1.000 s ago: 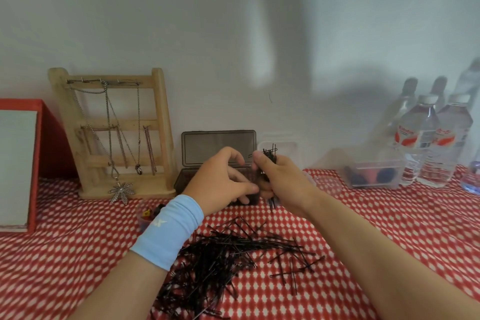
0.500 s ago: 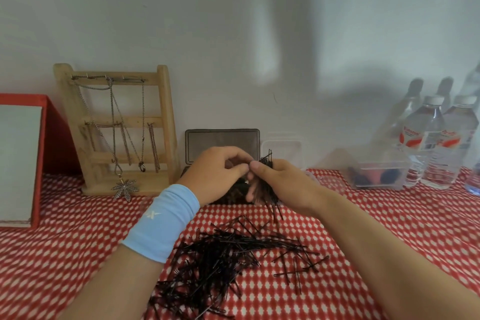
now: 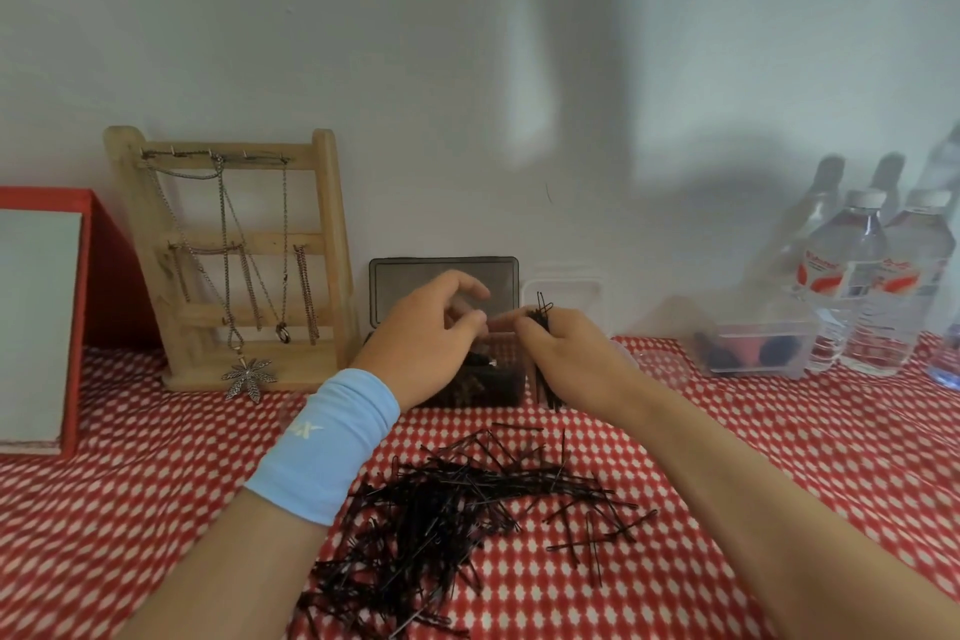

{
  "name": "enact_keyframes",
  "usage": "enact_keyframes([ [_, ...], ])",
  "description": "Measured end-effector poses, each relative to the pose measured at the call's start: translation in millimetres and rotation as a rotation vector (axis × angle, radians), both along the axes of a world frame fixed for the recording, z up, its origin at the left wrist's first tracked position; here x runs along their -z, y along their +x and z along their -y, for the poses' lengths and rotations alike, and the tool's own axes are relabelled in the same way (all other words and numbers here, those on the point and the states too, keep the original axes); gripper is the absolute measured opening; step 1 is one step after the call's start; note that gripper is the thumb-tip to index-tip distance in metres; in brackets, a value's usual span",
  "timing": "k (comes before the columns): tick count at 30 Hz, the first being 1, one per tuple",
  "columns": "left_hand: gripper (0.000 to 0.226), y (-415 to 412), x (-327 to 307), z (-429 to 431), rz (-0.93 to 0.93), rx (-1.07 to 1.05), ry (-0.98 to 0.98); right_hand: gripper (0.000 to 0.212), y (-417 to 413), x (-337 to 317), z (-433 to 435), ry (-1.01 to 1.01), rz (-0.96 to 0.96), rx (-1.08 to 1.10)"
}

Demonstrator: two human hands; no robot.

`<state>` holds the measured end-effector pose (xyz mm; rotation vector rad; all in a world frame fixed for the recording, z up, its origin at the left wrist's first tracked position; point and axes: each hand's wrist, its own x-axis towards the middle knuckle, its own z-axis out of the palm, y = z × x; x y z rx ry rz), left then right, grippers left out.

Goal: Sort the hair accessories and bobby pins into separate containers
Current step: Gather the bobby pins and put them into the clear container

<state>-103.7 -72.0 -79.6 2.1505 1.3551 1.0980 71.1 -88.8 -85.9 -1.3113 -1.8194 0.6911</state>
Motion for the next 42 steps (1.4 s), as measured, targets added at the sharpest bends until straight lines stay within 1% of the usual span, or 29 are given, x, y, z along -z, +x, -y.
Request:
enact_keyframes([
  [3,0.018,2,-1,0,0.013,-0.005,0.044,0.036,1,1,0,-0.036,0.015,-0.052],
  [6,0.018,3,-1,2,-0.011,0.004,0.038,0.050,2,3,-1,-0.082,0.038,-0.032],
  [8,0.019,4,0,2,-0.008,-0.004,0.044,0.051,4,4,-1,-0.117,0.023,-0.073],
  [9,0.018,4,1,2,-0.002,-0.006,0.049,0.049,5,5,-2,-0.154,-0.027,-0.118],
  [12,0.021,5,1,2,0.044,0.005,0.089,0.040,4,12,-5,-0.332,-0.346,-0.269],
  [13,0.025,5,1,3,0.063,0.027,0.102,0.038,4,14,-6,-0.372,-0.403,-0.299],
  [16,0.036,5,-2,6,0.055,0.147,0.058,0.034,5,18,-9,-0.484,-0.456,-0.357],
  [19,0.035,6,2,7,-0.022,0.226,-0.003,0.039,8,16,-12,-0.610,-0.489,-0.376],
  [24,0.039,13,6,6,0.047,0.239,0.012,0.039,9,15,-14,-0.716,-0.570,-0.367],
  [26,0.039,12,3,6,0.048,0.245,-0.032,0.038,9,15,-13,-0.720,-0.554,-0.365],
  [31,0.031,7,1,7,-0.148,0.261,-0.078,0.040,6,20,-13,-0.665,-0.399,-0.372],
  [34,0.030,5,0,6,-0.178,0.278,-0.099,0.041,5,22,-11,-0.629,-0.340,-0.403],
  [35,0.031,4,0,4,-0.141,0.285,-0.114,0.041,5,22,-11,-0.630,-0.348,-0.408],
  [36,0.032,5,2,3,-0.057,0.289,-0.137,0.042,5,20,-10,-0.633,-0.380,-0.402],
  [38,0.033,11,6,0,0.232,0.256,-0.225,0.045,6,16,-10,-0.637,-0.529,-0.366],
  [40,0.034,17,7,0,0.533,0.207,-0.423,0.045,10,12,-13,-0.613,-0.755,-0.342],
  [42,0.036,26,7,5,0.743,0.210,-0.679,0.042,15,9,-18,-0.554,-0.990,-0.315],
])
